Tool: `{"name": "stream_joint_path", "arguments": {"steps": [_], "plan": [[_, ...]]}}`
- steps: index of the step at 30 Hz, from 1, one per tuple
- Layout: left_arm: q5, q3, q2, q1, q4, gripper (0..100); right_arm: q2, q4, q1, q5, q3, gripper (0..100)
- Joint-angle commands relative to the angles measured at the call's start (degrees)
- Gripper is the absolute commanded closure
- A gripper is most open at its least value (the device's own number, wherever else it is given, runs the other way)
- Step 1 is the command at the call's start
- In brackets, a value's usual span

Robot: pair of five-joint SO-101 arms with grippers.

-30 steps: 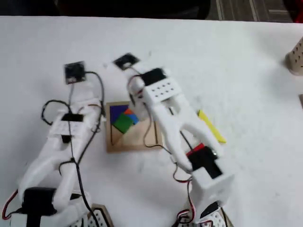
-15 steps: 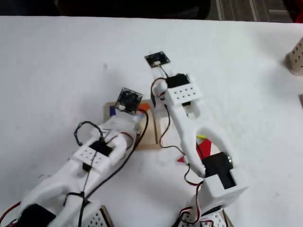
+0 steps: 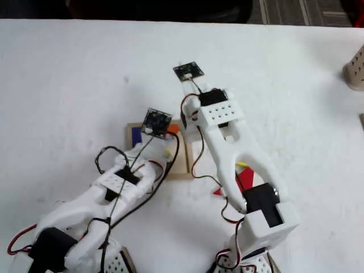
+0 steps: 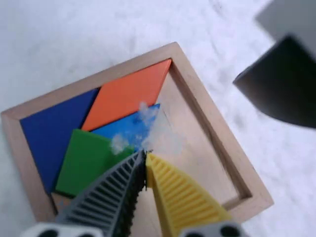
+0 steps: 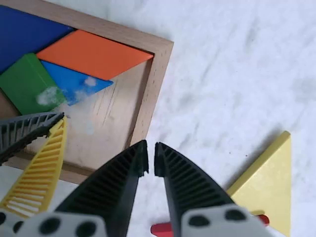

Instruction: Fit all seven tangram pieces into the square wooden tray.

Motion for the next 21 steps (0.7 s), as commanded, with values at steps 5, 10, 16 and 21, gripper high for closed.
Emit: {"name": "stream_joint_path", "arguments": {"steps": [5,10,16,21], "plan": [[0.53,-2.81,-6.37,-1.36,6.77,98,-3.38,-0.75,0.57,-0.7,-0.35,98.0],[0.79,-2.29,-6.99,-1.19,6.42,98,-3.38,-0.75,0.57,-0.7,-0.35,98.0],[1.49,-3.87,-7.08,-1.89,0.97,98,-3.38,-0.75,0.57,-0.7,-0.44,98.0],[7.47,-5.27,-6.46,-3.12,-3.25,98,-3.38,-0.75,0.57,-0.7,-0.53,98.0]]}}
